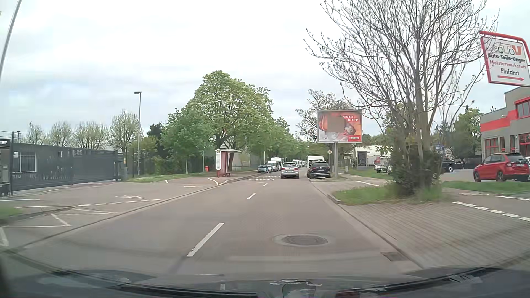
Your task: Follow the waypoints while adhering to traffic rules and regulations
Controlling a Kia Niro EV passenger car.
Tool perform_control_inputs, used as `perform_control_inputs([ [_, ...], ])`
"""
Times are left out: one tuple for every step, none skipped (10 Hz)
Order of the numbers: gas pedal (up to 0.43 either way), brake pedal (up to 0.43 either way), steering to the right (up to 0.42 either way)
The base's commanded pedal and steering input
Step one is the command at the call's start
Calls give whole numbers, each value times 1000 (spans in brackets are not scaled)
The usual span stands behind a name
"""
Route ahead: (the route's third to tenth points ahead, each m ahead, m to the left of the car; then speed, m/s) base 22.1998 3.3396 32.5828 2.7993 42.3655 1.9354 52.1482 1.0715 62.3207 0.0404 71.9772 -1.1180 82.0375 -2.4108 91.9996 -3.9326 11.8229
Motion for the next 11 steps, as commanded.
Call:
perform_control_inputs([
  [67,0,10],
  [67,0,10],
  [67,0,10],
  [67,0,10],
  [67,0,10],
  [67,0,10],
  [67,0,11],
  [67,0,10],
  [67,0,11],
  [67,0,11],
  [67,0,10],
])
